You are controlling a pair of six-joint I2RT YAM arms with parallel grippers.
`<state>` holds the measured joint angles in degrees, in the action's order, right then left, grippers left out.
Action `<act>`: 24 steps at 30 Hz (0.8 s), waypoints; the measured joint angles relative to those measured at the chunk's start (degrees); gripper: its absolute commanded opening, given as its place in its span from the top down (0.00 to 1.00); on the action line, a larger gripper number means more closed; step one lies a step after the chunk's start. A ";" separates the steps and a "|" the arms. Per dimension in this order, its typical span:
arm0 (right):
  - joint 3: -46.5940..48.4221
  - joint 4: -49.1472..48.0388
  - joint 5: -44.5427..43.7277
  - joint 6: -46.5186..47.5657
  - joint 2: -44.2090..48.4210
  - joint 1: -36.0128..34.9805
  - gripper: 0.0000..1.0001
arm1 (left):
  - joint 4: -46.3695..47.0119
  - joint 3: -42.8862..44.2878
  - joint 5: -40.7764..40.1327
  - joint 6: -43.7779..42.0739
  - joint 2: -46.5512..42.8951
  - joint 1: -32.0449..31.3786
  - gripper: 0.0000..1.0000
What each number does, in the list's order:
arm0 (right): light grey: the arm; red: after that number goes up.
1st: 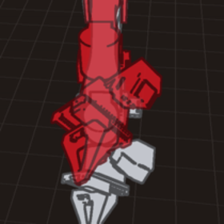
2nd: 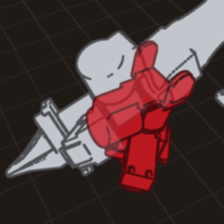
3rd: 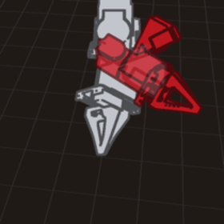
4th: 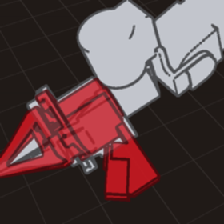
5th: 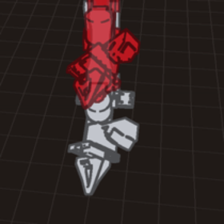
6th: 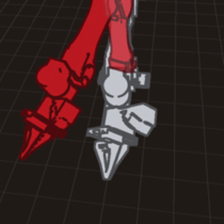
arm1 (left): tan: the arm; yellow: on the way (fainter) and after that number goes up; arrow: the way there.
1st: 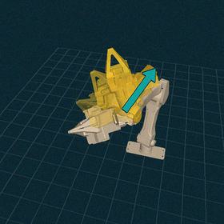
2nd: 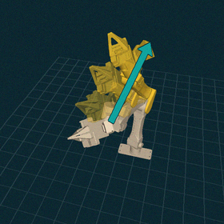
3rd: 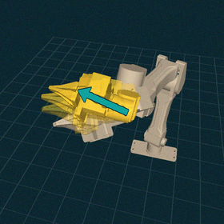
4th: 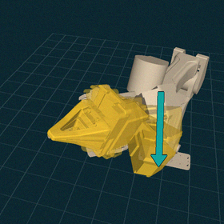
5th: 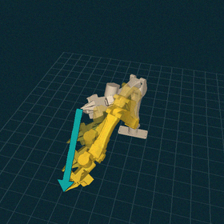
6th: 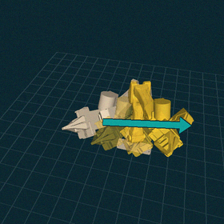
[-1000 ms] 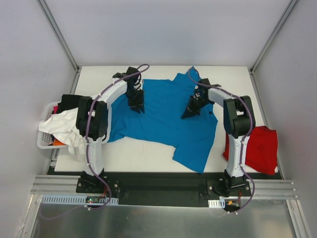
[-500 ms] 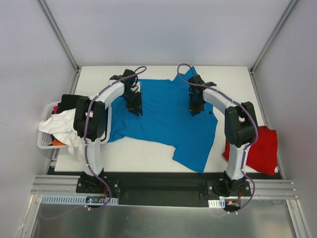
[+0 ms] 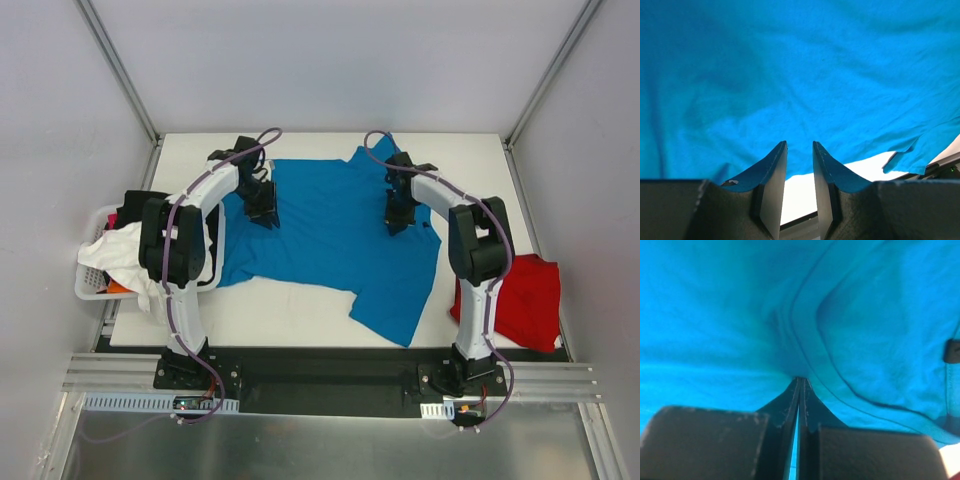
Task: Fold and stack the t-shirts
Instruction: Flatten the tshirt out
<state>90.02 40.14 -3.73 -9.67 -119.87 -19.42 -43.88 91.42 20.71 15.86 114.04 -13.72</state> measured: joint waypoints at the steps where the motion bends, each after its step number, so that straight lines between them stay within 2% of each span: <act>1: 0.20 0.02 0.11 -0.04 -0.13 0.42 0.99 | 0.00 -0.07 0.07 0.00 0.00 0.24 0.72; 18: 6.75 2.80 0.85 1.75 -4.07 8.33 0.99 | 0.02 -0.09 0.22 0.00 -0.04 1.07 0.72; 19: 6.97 2.91 1.25 1.92 -4.24 8.33 0.89 | 0.00 -0.09 0.22 0.00 -0.04 1.07 0.72; 21: 7.08 2.75 3.15 2.40 -4.28 8.33 0.74 | 0.00 -0.09 0.22 0.00 -0.04 1.07 0.71; 22: 7.06 2.58 4.50 2.93 -4.28 8.31 0.72 | 0.00 -0.09 0.22 0.00 -0.04 1.07 0.70; 24: 6.86 2.14 6.64 3.21 -4.13 8.00 0.79 | 0.02 -0.09 0.17 0.00 -0.04 1.07 0.69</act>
<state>96.88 42.28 2.92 -6.46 -124.01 -11.42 -43.86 91.33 20.88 15.86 113.99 -12.64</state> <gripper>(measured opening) 0.261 0.294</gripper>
